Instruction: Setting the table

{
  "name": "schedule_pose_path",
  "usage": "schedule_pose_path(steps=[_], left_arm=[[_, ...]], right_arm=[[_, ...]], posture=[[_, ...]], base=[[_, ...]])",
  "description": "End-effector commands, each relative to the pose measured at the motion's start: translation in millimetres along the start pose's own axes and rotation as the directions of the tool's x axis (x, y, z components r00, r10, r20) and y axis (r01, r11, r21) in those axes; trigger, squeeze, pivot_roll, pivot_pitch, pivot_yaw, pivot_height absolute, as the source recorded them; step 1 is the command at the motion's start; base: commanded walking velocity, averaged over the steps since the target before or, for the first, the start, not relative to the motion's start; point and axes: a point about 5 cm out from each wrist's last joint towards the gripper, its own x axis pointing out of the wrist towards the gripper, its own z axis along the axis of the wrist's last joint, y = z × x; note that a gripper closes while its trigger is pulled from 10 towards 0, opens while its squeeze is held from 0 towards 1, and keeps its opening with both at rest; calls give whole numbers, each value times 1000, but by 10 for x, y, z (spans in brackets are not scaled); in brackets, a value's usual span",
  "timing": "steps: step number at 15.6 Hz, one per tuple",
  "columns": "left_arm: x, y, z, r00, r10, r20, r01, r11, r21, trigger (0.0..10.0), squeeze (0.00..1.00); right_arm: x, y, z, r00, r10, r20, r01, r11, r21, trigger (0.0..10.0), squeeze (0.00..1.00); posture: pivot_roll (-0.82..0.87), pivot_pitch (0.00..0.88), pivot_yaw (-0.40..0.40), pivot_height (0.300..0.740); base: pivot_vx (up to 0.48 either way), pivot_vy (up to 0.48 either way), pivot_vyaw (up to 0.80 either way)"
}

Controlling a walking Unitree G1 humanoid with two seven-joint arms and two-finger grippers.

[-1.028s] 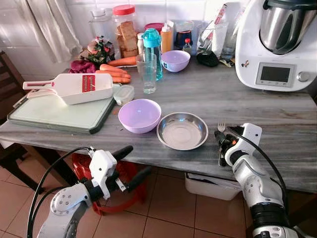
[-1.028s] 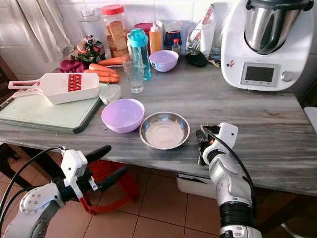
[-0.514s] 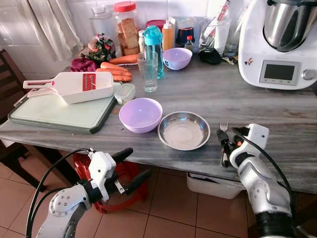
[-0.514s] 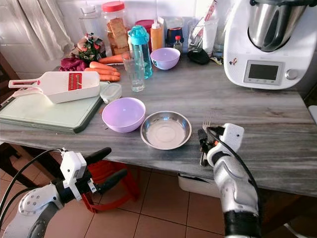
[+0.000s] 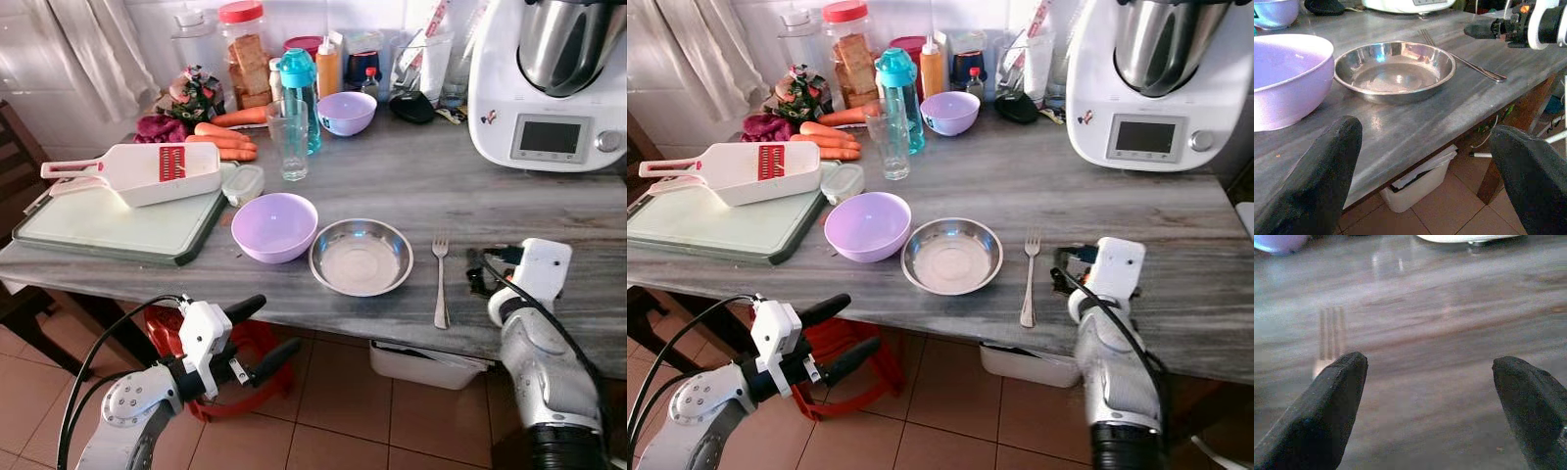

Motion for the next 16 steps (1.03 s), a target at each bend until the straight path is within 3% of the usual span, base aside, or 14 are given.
schedule_pose_path(steps=[1,2,3,8,16], left_arm=[[-4,11,0,1000,-1,-9,2,1000,12,10000,0],[-6,8,-1,1000,-1,-9,1,1000,11,10000,0],[-14,1,-3,1000,1,-9,-1,1000,9,10000,0],[-64,-22,-20,1000,4,-16,-4,1000,1,10000,0],[-111,-43,-65,999,8,-33,-8,1000,-6,10000,0]], right_arm=[[54,81,10,999,10,-31,-11,998,-54,10000,1000],[75,86,1,999,7,-42,-10,998,-70,10000,831],[129,99,-19,997,-8,-73,0,994,-107,10000,0],[283,184,46,994,3,-107,-20,987,-160,10000,0],[328,191,-95,978,14,-210,-52,983,-177,10000,0]], posture=[[74,22,108,740],[75,24,107,740],[77,27,104,740],[86,41,99,740],[89,58,104,740]], base=[[0,0,0],[0,0,0],[0,0,0],[0,0,0],[0,0,0]])
